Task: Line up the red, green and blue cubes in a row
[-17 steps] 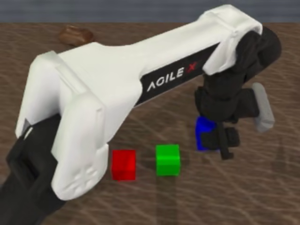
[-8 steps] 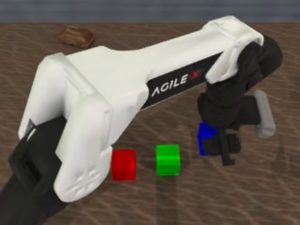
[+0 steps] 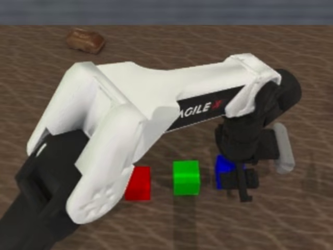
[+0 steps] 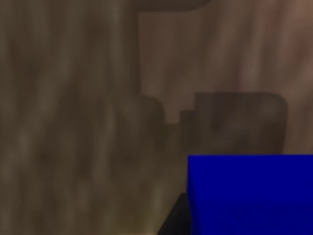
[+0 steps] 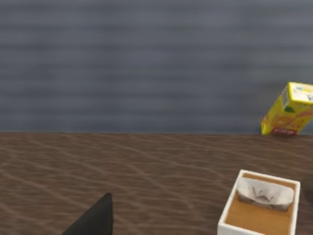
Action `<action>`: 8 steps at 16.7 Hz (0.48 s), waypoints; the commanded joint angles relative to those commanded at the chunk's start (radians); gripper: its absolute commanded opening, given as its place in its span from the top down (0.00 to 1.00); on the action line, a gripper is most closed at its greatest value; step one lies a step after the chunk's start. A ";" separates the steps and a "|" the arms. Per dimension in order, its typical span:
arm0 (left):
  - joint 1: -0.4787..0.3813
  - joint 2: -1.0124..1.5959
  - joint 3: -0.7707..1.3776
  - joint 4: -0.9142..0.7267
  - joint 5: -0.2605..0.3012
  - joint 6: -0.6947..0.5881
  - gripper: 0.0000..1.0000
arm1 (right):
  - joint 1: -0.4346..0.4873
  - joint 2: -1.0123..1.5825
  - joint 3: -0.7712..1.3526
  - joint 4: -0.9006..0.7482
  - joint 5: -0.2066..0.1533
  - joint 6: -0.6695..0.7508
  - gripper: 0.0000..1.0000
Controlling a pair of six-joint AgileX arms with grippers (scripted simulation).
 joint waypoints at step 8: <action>0.000 0.000 0.000 0.000 0.000 0.000 0.55 | 0.000 0.000 0.000 0.000 0.000 0.000 0.00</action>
